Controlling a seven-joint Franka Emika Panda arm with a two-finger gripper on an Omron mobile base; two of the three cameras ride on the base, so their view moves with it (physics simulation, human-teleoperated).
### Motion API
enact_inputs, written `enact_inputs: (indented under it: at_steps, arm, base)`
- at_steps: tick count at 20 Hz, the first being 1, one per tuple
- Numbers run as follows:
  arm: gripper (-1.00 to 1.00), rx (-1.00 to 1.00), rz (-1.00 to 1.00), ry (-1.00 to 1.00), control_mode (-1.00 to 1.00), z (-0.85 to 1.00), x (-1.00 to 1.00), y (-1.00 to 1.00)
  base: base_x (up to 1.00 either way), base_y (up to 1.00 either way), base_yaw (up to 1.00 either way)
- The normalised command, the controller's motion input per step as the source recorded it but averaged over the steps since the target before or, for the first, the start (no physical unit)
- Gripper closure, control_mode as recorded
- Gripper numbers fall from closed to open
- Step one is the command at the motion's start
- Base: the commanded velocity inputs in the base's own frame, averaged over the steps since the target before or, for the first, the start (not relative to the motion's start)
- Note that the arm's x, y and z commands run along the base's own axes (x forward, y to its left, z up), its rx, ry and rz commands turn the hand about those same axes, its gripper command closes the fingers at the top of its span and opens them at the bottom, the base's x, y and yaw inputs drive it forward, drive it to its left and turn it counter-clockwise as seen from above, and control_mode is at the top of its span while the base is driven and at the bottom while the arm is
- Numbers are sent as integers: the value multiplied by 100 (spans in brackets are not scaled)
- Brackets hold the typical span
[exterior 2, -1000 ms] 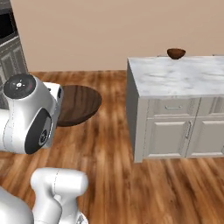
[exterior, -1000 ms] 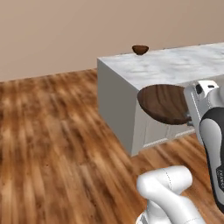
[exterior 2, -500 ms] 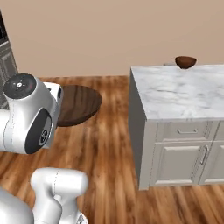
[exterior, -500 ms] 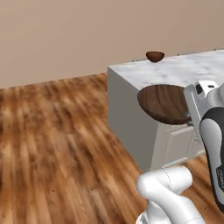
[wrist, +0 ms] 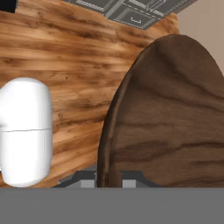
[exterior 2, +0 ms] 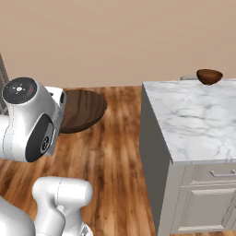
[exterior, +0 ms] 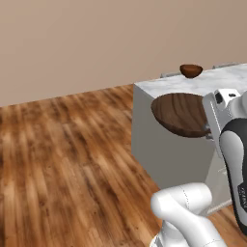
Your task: Pick up the bowls from the cabinet and place each bowl in front of a stool on the dining counter.
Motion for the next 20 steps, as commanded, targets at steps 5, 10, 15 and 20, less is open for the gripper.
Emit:
enact_inputs:
  at_steps: [5, 10, 15, 20]
  arm:
    - [100, 0, 0, 0, 100, 0, 0, 0]
    - [100, 0, 0, 0, 100, 0, 0, 0]
    - [100, 0, 0, 0, 100, 0, 0, 0]
    - [100, 0, 0, 0, 100, 0, 0, 0]
  base:
    - [100, 44, -3]
    - [100, 51, -5]
    - [100, 59, -14]
    - [100, 83, -20]
